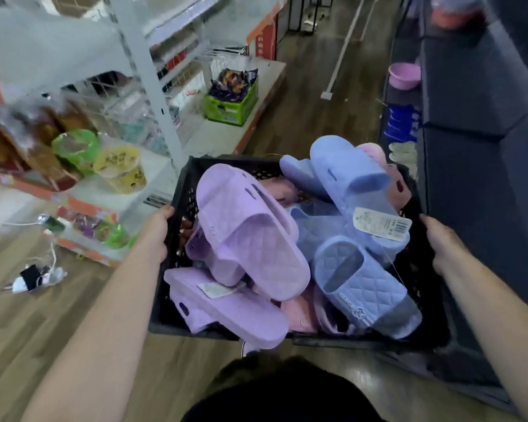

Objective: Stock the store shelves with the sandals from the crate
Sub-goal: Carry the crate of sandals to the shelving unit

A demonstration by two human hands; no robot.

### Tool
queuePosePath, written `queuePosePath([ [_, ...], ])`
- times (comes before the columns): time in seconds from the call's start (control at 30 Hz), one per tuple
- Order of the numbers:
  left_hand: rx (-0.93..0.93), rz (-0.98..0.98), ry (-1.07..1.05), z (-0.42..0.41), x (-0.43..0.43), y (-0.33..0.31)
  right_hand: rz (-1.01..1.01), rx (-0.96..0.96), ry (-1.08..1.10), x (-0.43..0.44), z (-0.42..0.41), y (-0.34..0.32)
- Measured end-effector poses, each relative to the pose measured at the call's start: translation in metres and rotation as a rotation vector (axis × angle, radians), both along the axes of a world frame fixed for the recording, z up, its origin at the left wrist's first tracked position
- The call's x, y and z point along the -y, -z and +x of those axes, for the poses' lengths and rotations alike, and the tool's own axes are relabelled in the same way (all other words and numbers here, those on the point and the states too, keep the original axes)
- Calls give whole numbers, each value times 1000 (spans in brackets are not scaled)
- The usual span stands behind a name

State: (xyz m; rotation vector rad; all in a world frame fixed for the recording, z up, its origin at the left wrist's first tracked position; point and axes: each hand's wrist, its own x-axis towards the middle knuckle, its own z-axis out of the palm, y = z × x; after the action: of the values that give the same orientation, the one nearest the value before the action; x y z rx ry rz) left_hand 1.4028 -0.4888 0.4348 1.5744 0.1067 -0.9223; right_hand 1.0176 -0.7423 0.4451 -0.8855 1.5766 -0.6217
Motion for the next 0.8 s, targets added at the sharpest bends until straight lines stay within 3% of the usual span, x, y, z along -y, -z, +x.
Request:
queuePosePath([
  [0.33, 0, 35, 69, 174, 291, 10, 45, 71, 143, 241, 147, 15],
  [0.6, -36, 38, 136, 285, 513, 16, 33, 0, 155, 442, 251, 3],
  [0.8, -32, 15, 227, 377, 694, 26, 10, -10, 279, 589, 330, 11],
])
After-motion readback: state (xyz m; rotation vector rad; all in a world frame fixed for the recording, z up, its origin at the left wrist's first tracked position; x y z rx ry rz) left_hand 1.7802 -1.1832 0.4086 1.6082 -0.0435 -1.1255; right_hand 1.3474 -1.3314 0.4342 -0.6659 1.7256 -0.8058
